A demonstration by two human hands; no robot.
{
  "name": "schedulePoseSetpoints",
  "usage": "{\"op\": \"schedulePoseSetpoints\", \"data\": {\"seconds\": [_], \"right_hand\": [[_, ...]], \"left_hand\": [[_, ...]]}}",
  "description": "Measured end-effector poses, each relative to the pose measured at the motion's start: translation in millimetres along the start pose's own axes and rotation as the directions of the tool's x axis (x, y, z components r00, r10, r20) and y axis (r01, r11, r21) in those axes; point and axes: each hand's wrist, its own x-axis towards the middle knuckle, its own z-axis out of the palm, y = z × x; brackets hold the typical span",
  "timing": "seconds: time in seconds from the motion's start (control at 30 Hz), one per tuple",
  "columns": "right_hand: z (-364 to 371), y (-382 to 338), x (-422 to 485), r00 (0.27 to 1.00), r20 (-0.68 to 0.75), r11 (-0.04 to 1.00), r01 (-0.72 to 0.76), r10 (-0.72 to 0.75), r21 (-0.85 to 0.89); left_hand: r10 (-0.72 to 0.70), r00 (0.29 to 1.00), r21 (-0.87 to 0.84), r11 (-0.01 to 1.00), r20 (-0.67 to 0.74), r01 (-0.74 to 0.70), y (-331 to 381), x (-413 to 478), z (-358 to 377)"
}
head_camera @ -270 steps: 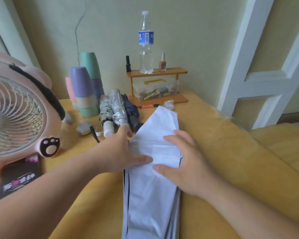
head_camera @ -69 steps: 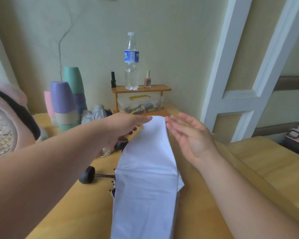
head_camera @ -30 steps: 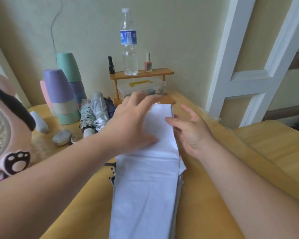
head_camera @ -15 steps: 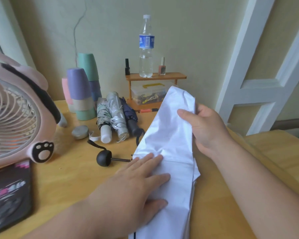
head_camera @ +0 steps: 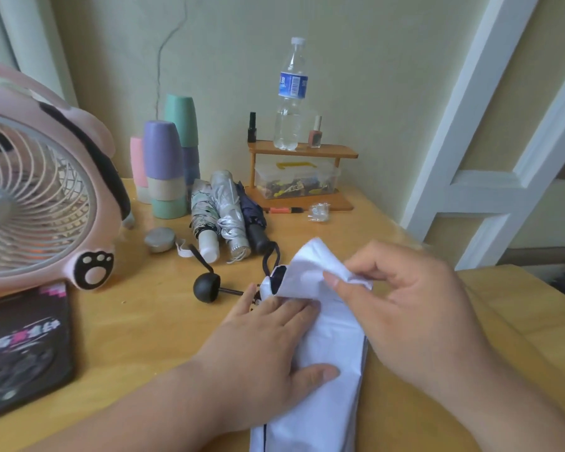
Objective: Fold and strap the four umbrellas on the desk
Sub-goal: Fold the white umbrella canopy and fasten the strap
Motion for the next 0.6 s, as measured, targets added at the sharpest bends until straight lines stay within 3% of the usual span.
{"op": "schedulePoseSetpoints", "data": {"seconds": [0.17,0.23,0.27,0.33,0.37,0.43,0.47,0.5,0.6], "right_hand": [[15,8,-56,0.952,0.114,0.941,0.298,-0.282,-0.162],[22,19,-71,0.943,0.105,0.919,0.332,-0.317,-0.214],[24,22,-76,0.943,0.087,0.916,0.333,-0.321,-0.226],[29,24,-83,0.940,0.076,0.904,0.342,-0.334,-0.256],[32,23,-86,0.936,0.084,0.899,0.353,-0.343,-0.260],[34,18,-89,0.931,0.094,0.896,0.365,-0.352,-0.252],[35,15,-90,0.931,0.100,0.899,0.365,-0.351,-0.243],[35,14,-91,0.930,0.111,0.901,0.367,-0.351,-0.231],[32,14,-95,0.921,0.138,0.912,0.382,-0.363,-0.148]], "left_hand": [[0.066,0.997,-0.204,0.977,-0.028,-0.070,-12,-10,-5],[0.112,0.993,-0.264,0.957,-0.044,-0.120,-30,-18,-6],[0.103,0.992,-0.292,0.949,-0.069,-0.119,-37,-23,-10],[-0.057,0.975,-0.367,0.930,-0.215,-0.027,-46,-32,-23],[-0.203,0.941,-0.469,0.882,-0.272,0.055,-47,-37,-31],[-0.437,0.886,-0.779,0.606,-0.157,0.161,-34,-46,-44],[-0.447,0.894,-0.866,0.464,-0.046,0.187,-25,-50,-47],[-0.413,0.910,-0.896,0.389,0.037,0.213,-16,-53,-47],[-0.366,0.923,-0.931,0.281,0.121,0.233,11,-60,-35]]}}
